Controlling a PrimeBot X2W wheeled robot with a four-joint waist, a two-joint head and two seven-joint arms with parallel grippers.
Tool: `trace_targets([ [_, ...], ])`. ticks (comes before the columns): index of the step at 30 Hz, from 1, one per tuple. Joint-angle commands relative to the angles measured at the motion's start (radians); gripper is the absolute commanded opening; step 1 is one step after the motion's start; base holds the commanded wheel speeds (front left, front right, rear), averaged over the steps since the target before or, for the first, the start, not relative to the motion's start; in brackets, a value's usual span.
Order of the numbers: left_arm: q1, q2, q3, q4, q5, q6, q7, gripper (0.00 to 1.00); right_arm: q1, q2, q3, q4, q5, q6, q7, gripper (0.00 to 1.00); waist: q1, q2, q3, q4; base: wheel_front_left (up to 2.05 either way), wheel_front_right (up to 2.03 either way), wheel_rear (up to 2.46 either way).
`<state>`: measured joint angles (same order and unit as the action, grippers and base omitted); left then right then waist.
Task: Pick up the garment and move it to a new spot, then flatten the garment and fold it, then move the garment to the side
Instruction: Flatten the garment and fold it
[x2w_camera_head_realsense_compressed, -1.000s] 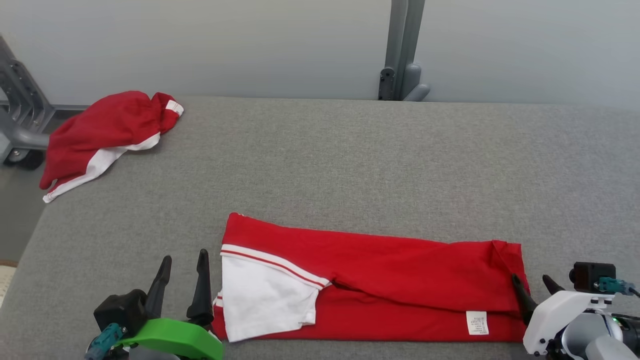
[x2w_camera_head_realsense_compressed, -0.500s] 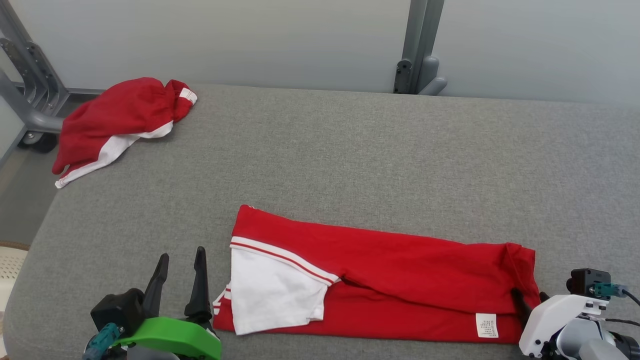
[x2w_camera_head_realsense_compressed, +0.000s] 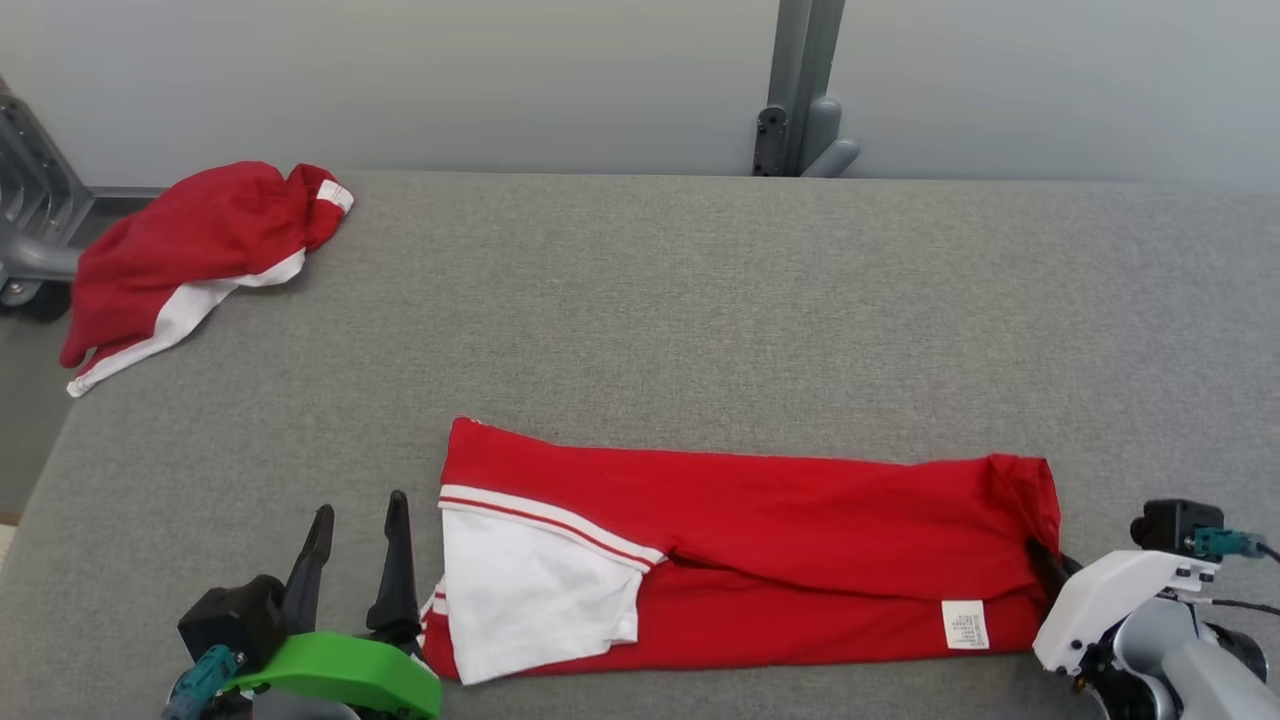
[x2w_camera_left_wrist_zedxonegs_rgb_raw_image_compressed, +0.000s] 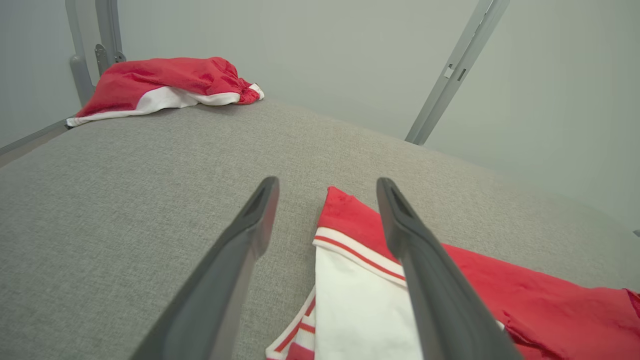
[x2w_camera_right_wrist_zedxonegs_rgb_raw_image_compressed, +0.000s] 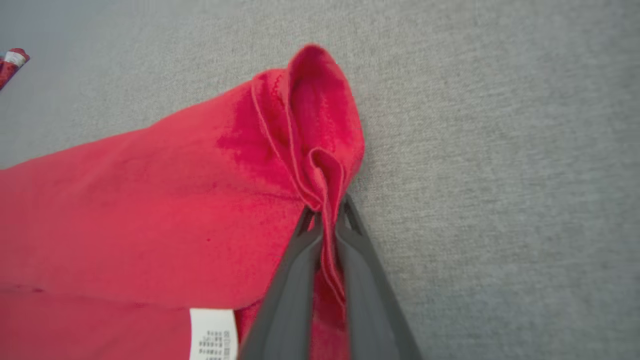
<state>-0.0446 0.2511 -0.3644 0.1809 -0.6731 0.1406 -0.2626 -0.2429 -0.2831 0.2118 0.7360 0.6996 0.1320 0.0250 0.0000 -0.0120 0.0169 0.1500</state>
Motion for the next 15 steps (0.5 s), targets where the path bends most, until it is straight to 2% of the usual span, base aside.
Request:
trace_targets([
  [1,0.008,-0.002,0.003,0.003,0.011,-0.005,-0.003,1.0,-0.015,-0.025,-0.001,-0.016,0.021,-0.003,0.004,0.0,0.0,0.012,0.0,-0.022,0.0,0.0,0.0],
  [7,0.001,-0.012,0.012,-0.006,0.026,-0.012,-0.002,1.0,-0.044,-0.105,-0.023,-0.068,0.071,-0.002,0.041,0.0,0.0,0.012,0.006,-0.074,0.0,0.0,0.0],
  [15,-0.011,-0.026,0.034,-0.017,0.059,-0.019,-0.002,1.0,-0.069,-0.204,-0.086,-0.101,0.053,-0.002,0.099,0.0,0.0,0.012,0.023,-0.135,0.0,0.0,0.0],
])
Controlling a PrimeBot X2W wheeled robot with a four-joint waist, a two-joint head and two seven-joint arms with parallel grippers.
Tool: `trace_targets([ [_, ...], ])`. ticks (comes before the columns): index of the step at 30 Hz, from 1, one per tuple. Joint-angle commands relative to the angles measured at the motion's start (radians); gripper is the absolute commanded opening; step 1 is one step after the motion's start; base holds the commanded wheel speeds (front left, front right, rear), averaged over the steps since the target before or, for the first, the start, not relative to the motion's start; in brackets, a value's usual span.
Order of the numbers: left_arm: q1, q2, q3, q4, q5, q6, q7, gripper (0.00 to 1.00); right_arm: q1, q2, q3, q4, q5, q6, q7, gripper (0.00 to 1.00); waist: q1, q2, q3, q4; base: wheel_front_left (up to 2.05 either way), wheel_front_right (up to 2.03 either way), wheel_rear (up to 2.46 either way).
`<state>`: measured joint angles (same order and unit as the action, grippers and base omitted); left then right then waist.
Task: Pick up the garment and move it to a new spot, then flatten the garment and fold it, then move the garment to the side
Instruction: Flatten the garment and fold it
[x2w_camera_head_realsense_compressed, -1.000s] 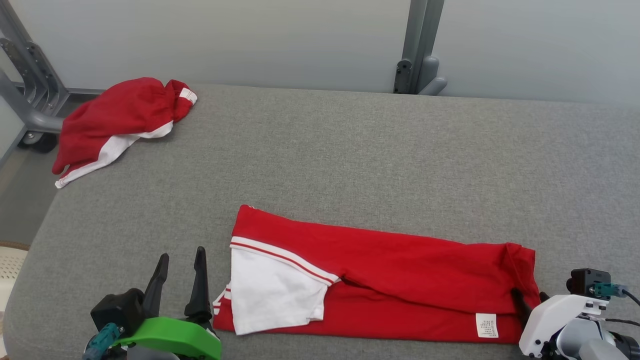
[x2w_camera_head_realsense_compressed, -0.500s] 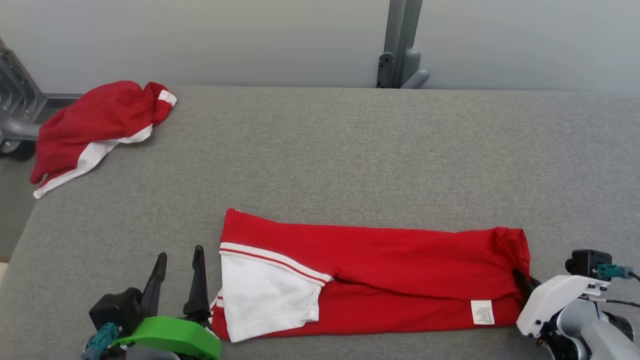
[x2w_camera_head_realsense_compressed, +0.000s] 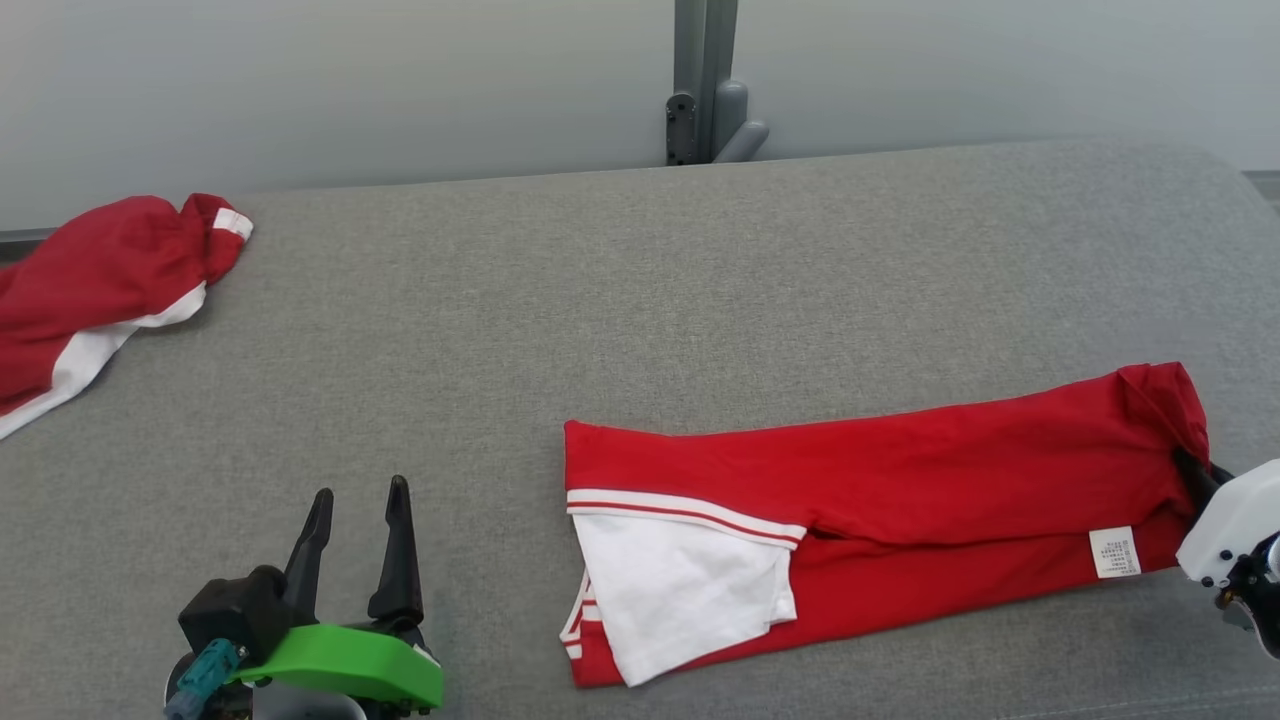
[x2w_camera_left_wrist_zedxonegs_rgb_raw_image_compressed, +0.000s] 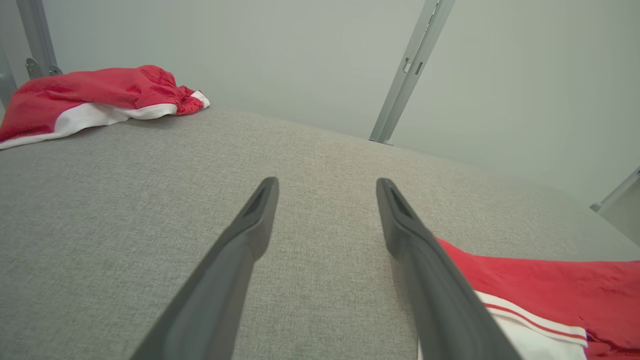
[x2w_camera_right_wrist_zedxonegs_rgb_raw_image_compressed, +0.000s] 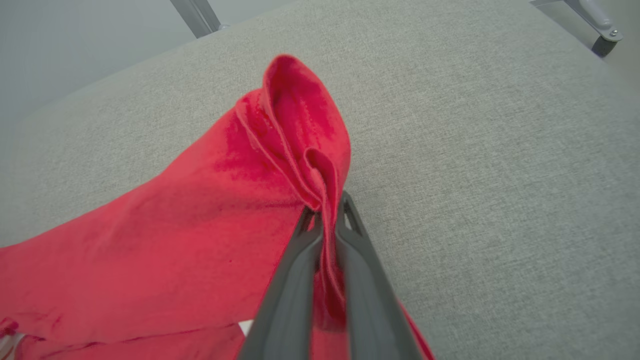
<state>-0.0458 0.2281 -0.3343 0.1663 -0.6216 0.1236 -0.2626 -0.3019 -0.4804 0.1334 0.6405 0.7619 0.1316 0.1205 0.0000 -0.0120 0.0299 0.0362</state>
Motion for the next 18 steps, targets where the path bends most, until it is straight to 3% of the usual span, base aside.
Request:
trace_targets([
  [1,-0.013,-0.004,0.005,-0.002,0.013,-0.004,-0.003,1.0,-0.009,-0.013,-0.016,-0.01,-0.012,-0.002,0.008,0.0,0.0,0.0119,0.012,-0.026,0.0,0.0,0.0],
  [11,-0.031,-0.009,0.018,0.022,0.062,-0.021,-0.002,1.0,0.032,0.018,-0.052,-0.103,-0.02,-0.002,0.066,0.0,0.0,0.0119,0.003,-0.044,0.0,0.0,0.0],
  [18,-0.015,0.016,0.069,0.033,0.087,-0.017,-0.003,1.0,0.066,0.077,-0.042,-0.271,0.059,-0.001,0.147,0.0,0.0,0.0119,-0.018,-0.023,0.0,0.0,0.0],
])
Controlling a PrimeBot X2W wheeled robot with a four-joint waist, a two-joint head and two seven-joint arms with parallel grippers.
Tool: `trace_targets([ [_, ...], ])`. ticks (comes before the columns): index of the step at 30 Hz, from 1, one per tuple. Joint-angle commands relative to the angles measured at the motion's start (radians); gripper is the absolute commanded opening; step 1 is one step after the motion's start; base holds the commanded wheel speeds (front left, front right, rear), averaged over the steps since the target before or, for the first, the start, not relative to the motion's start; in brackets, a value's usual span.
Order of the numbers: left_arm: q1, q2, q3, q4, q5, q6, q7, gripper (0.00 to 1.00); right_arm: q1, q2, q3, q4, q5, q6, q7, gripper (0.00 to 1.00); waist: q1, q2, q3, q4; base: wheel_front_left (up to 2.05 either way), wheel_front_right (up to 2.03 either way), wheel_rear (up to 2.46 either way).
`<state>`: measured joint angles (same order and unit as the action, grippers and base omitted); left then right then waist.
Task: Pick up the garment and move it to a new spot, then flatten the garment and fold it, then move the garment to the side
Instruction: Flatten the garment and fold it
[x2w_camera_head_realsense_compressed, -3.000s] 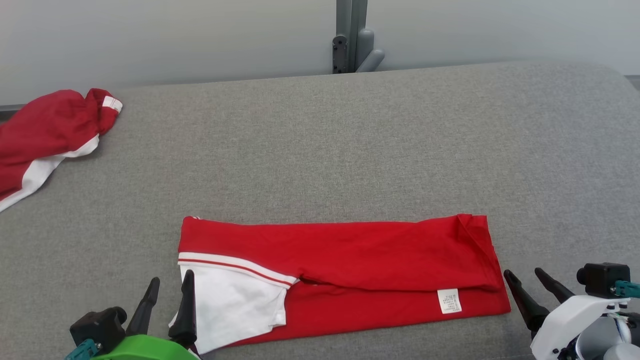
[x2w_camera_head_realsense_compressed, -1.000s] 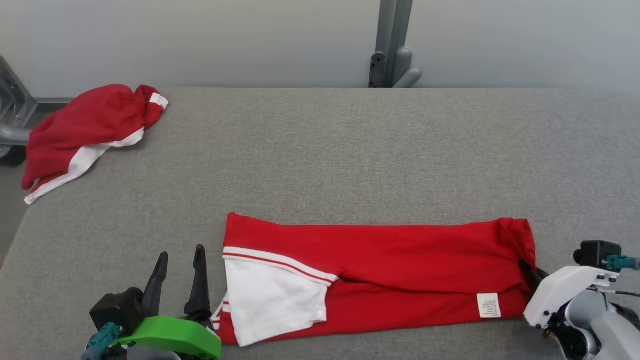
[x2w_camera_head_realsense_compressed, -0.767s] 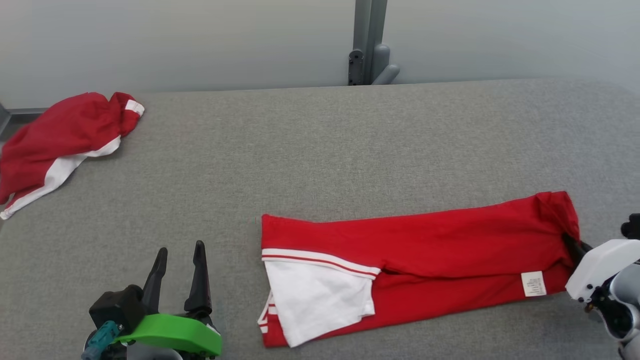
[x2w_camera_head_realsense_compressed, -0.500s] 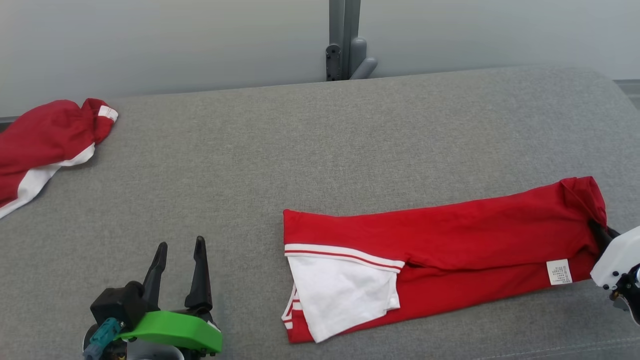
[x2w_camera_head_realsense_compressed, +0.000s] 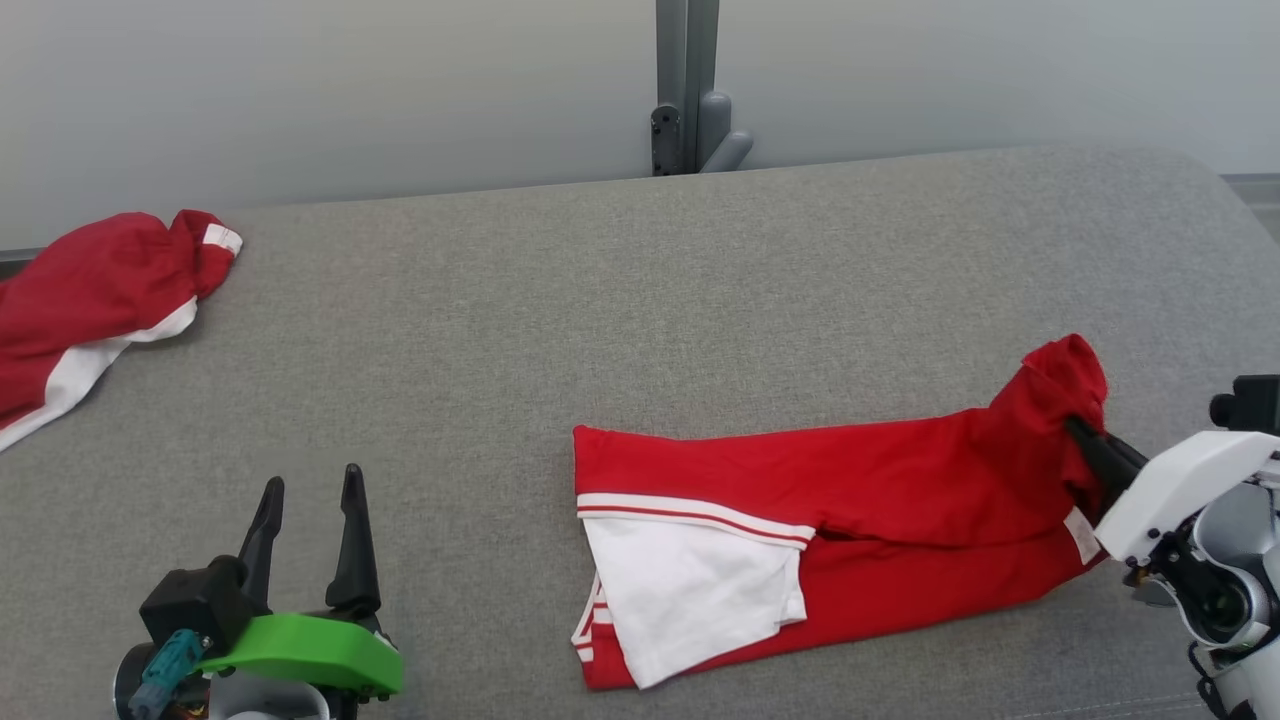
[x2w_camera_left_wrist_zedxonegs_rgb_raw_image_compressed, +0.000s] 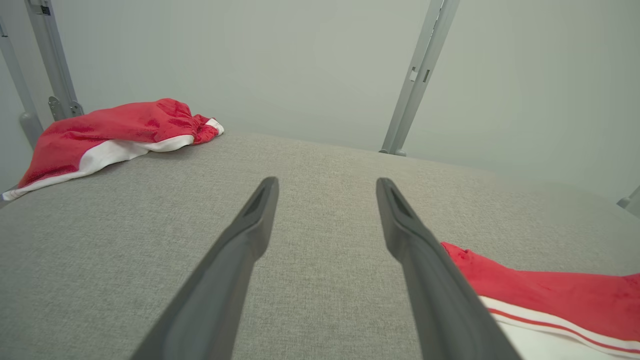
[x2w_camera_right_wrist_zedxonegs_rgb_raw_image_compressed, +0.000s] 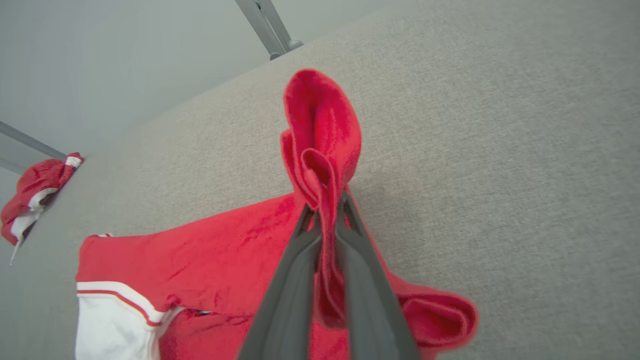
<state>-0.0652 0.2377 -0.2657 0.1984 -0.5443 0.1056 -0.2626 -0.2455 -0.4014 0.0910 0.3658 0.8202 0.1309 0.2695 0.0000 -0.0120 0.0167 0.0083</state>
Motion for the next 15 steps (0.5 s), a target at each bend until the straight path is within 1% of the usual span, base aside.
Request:
trace_targets([
  [1,0.011,0.007,0.007,0.001,0.012,0.002,-0.003,1.0,0.016,0.008,0.003,-0.026,0.021,-0.001,0.018,0.0,0.0,0.012,-0.009,0.01,0.0,0.0,0.0],
  [5,0.027,0.0,0.02,-0.001,0.019,-0.004,-0.003,1.0,0.047,0.055,0.026,-0.159,0.065,0.0,0.108,0.0,0.0,0.012,-0.024,0.035,0.0,0.0,0.0],
  [8,0.031,-0.009,0.022,0.002,0.021,-0.012,-0.003,1.0,0.074,0.099,0.032,-0.231,0.079,0.0,0.164,0.0,0.0,0.012,-0.03,0.059,0.0,0.0,0.0],
  [11,0.031,-0.017,0.019,0.005,0.026,-0.019,-0.003,1.0,0.094,0.158,0.036,-0.273,0.082,0.0,0.206,0.0,0.0,0.012,-0.034,0.086,0.0,0.0,0.0],
  [15,0.033,-0.023,0.019,0.007,0.025,-0.026,-0.003,1.0,0.101,0.236,0.05,-0.284,0.051,0.0,0.231,0.0,0.0,0.012,-0.038,0.118,0.0,0.0,0.0],
])
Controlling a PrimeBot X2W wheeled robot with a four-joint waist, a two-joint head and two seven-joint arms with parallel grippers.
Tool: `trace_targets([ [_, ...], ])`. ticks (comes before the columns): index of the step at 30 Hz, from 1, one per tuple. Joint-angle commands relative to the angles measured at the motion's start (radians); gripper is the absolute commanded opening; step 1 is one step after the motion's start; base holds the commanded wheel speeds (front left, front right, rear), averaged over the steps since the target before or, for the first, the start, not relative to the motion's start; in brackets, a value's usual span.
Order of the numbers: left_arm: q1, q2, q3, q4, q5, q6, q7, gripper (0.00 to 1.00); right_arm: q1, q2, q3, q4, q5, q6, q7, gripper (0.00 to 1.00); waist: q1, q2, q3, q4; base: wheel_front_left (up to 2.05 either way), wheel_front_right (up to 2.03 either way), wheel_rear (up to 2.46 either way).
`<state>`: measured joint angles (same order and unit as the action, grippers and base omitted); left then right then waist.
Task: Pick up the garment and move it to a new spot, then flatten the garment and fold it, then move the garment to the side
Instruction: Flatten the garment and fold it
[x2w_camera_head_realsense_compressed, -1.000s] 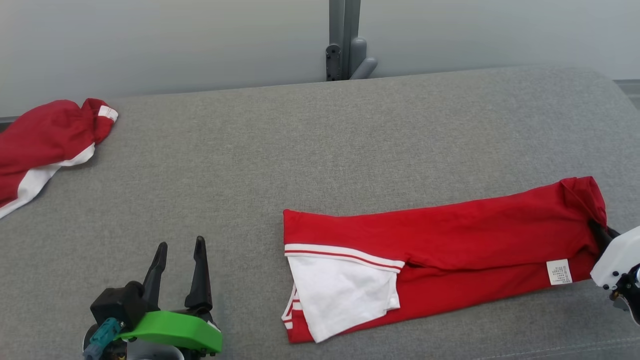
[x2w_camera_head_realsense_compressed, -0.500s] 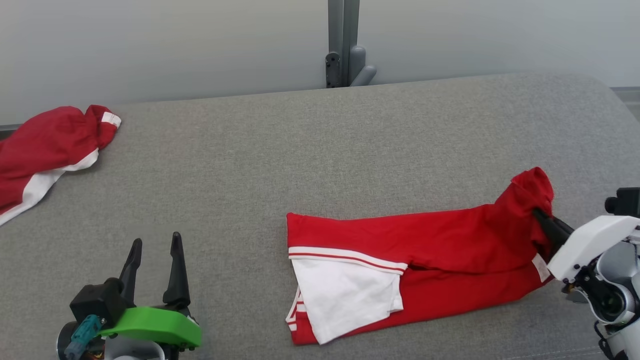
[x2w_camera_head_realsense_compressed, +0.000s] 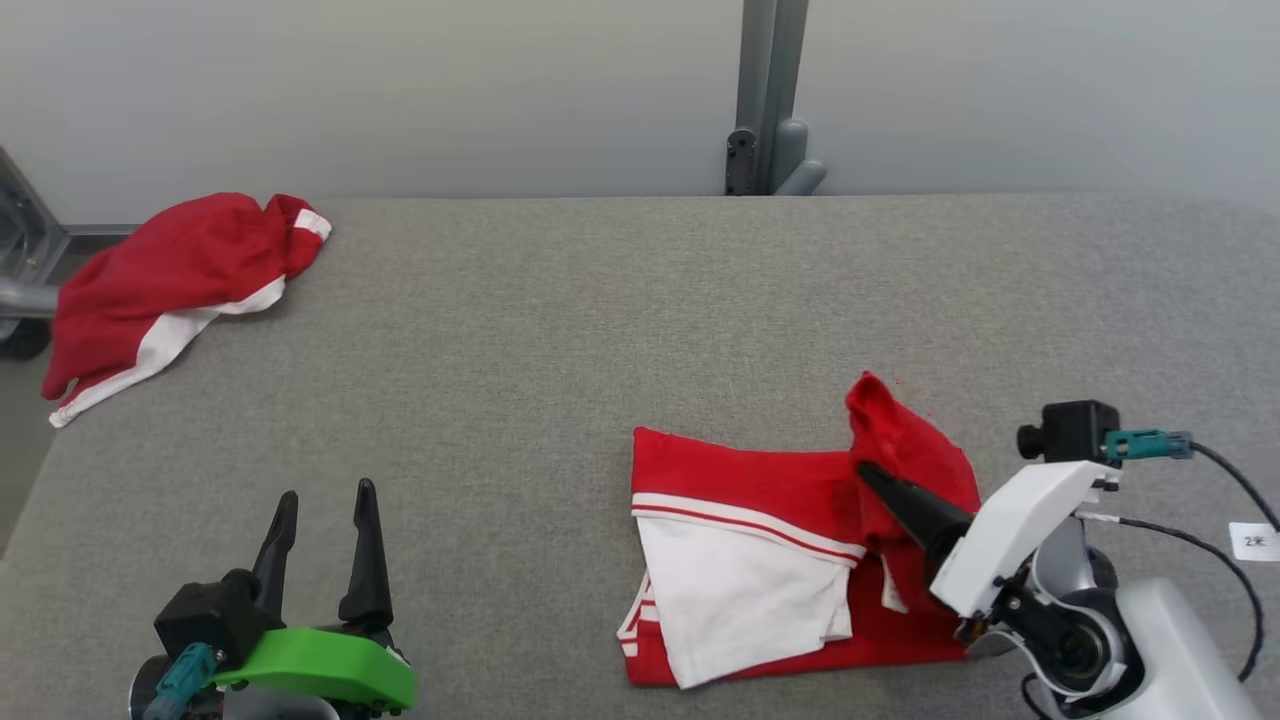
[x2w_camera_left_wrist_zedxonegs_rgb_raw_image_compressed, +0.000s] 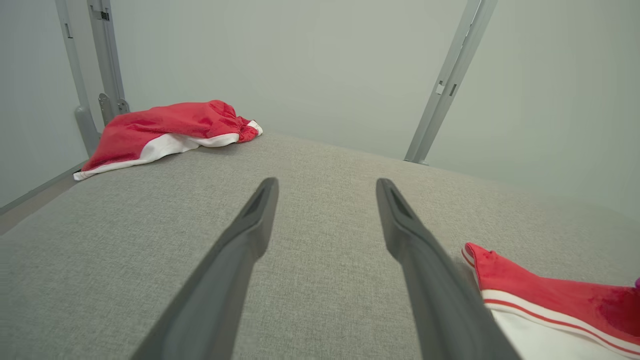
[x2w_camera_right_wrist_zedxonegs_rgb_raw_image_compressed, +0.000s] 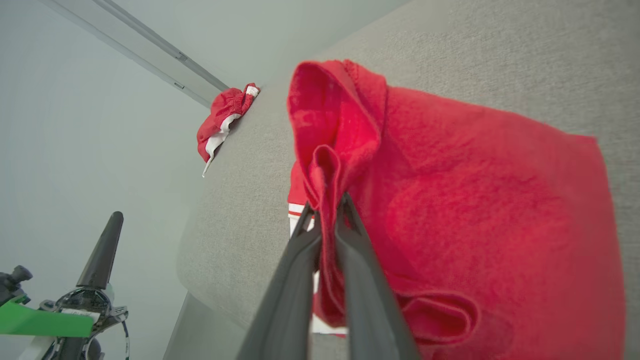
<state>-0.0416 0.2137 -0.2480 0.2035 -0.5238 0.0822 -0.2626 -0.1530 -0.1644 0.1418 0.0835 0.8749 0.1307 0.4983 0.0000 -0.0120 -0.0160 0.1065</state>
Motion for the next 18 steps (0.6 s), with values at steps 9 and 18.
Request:
trace_targets([
  [9,-0.011,-0.004,-0.019,0.019,0.009,-0.023,-0.002,1.0,-0.026,0.104,0.066,0.134,-0.04,0.0,-0.05,0.0,0.0,0.012,-0.014,0.09,0.0,0.0,0.0],
  [18,-0.023,-0.014,-0.046,0.028,0.016,-0.027,0.003,1.0,-0.104,0.115,0.155,0.338,0.04,0.0,-0.159,0.0,0.0,0.012,-0.018,0.14,0.0,0.0,0.0],
])
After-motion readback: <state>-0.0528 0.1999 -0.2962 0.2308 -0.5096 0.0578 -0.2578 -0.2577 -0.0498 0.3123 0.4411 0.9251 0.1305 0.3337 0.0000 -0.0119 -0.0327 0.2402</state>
